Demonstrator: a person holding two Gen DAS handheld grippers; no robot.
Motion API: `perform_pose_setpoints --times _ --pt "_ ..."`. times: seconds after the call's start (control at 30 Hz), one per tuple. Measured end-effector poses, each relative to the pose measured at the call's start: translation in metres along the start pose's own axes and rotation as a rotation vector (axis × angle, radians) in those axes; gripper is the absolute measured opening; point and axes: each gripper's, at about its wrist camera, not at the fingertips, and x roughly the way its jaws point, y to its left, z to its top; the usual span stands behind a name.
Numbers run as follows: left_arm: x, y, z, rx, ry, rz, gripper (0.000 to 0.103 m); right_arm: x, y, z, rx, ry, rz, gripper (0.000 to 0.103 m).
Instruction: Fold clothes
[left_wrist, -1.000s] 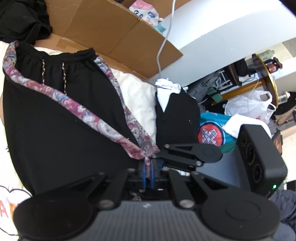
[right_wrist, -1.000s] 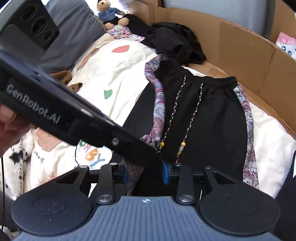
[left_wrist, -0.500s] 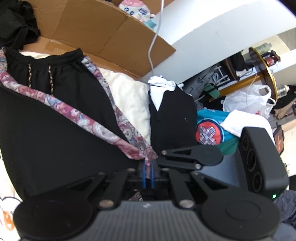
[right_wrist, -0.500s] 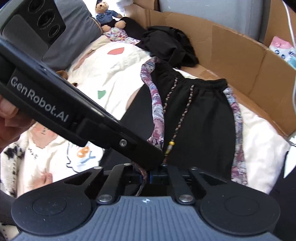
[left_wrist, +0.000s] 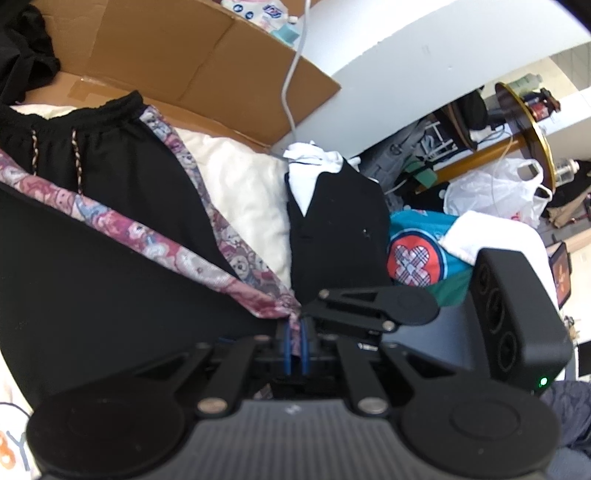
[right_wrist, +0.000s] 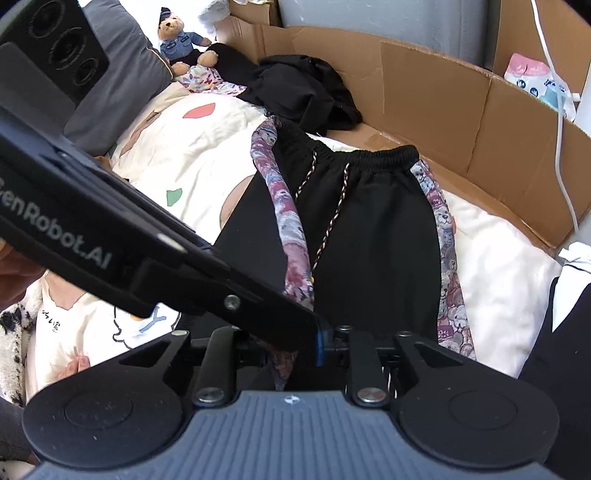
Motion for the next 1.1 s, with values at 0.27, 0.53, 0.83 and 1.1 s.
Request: perform_pose_setpoints --times 0.27,0.53,0.83,1.1 --pt "0.008 0.005 -0.001 -0.028 -0.006 -0.012 0.026 -0.001 -0.024 -0.012 0.025 -0.007 0.0 0.003" --pt "0.005 0.034 -0.018 -0.054 0.009 0.053 0.039 0.002 -0.057 -0.03 0.097 0.024 -0.035 0.003" --pt "0.02 0.088 -0.069 -0.165 0.125 0.118 0.04 0.0 -0.088 -0.046 0.141 0.048 -0.074 0.003" --pt "0.04 0.109 -0.125 -0.211 0.245 0.073 0.042 0.011 -0.095 -0.057 0.145 0.114 -0.106 0.003"
